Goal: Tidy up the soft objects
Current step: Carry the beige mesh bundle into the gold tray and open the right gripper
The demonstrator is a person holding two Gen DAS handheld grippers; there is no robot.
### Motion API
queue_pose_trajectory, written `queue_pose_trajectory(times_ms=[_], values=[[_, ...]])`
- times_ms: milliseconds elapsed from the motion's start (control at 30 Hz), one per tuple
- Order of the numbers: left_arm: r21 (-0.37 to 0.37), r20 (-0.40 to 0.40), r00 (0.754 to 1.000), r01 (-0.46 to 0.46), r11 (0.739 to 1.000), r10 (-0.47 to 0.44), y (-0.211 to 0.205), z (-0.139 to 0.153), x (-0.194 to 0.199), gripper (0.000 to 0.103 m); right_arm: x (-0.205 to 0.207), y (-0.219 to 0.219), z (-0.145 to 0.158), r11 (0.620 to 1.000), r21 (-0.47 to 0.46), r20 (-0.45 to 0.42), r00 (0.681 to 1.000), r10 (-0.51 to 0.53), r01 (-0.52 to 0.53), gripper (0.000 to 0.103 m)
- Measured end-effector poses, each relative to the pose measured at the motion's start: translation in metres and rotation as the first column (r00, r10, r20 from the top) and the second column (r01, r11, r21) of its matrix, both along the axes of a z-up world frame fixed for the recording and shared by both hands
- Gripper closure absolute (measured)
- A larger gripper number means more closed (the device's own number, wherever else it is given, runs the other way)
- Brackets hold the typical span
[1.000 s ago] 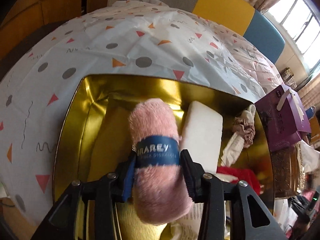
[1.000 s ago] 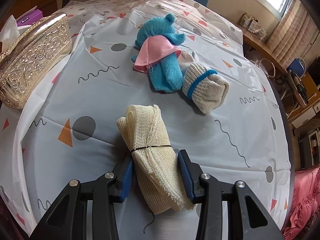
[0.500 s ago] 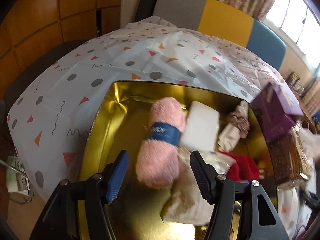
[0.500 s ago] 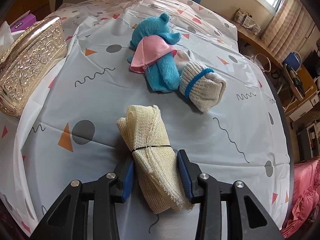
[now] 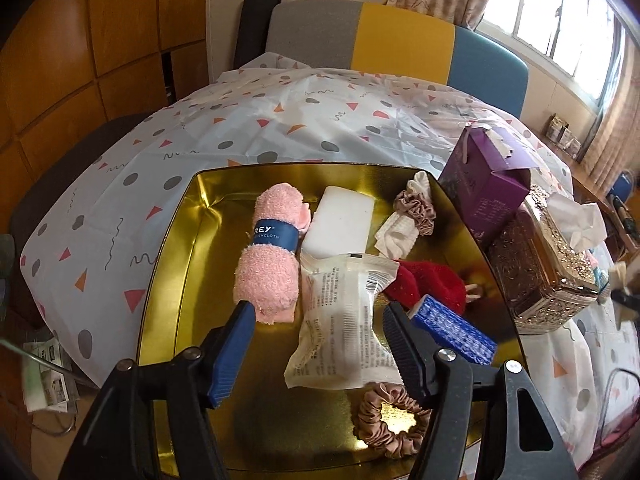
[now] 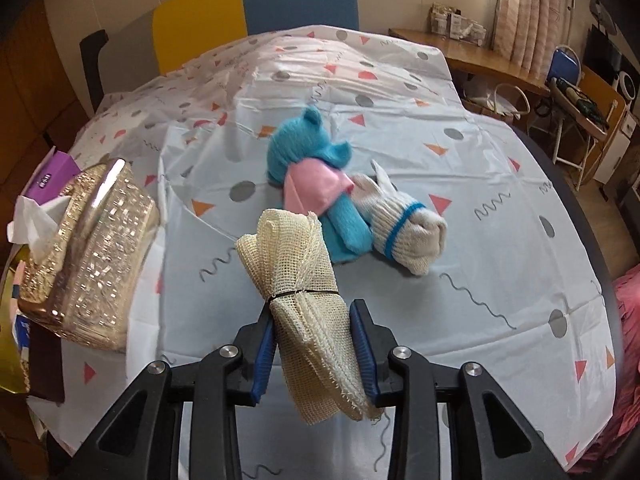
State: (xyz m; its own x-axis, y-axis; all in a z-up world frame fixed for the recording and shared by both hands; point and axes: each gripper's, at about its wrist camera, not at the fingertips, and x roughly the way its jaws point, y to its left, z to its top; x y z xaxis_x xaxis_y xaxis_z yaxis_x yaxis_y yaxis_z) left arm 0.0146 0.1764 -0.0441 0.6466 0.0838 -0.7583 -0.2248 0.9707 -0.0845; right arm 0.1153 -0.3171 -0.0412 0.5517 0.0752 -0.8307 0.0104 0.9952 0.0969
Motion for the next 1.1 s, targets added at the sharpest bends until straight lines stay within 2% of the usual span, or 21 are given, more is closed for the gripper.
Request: queue_pose_trajectory(times_ms=[133,267,400,533,667,767,967,1100], values=[[0.015,0.015,1.000,0.004,1.000,-0.004,-0.003,0.004,-0.004,0.033,0.004,0.044,0.036,0.997,-0.011,0.090,0.993,0.080,-0.080,0.068],[0.013,0.017,1.000,0.003,1.000,-0.003,-0.003,0.005,-0.006,0.033,0.006,0.098,0.076,0.980,-0.018,0.191,0.962,0.196,-0.196,0.068],[0.004,0.018,1.000,-0.007,1.000,0.007,0.001,0.003,-0.009,0.033,0.000,0.160,0.107,0.940,-0.023,0.251,0.908,0.336,-0.341,0.068],[-0.009,0.025,0.999,-0.027,1.000,0.027,0.009,0.003,-0.014,0.033,-0.009,0.228,0.114,0.868,-0.020,0.253,0.837,0.485,-0.497,0.068],[-0.005,0.036,0.996,-0.076,0.997,0.076,0.024,0.005,-0.021,0.033,-0.016,0.295,0.094,0.789,-0.005,0.194,0.773,0.604,-0.614,0.067],[-0.009,0.035,0.993,-0.111,0.994,0.111,0.036,0.003,-0.026,0.033,-0.008,0.337,0.063,0.758,0.044,0.116,0.757,0.643,-0.651,0.067],[-0.023,0.030,0.988,-0.149,0.989,0.150,0.052,-0.003,-0.036,0.033,0.005,0.386,-0.008,0.744,0.129,-0.049,0.745,0.665,-0.655,0.063],[-0.031,0.029,0.988,-0.148,0.988,0.149,0.052,-0.005,-0.035,0.033,0.004,0.387,-0.025,0.747,0.178,-0.081,0.747,0.660,-0.641,0.059]])
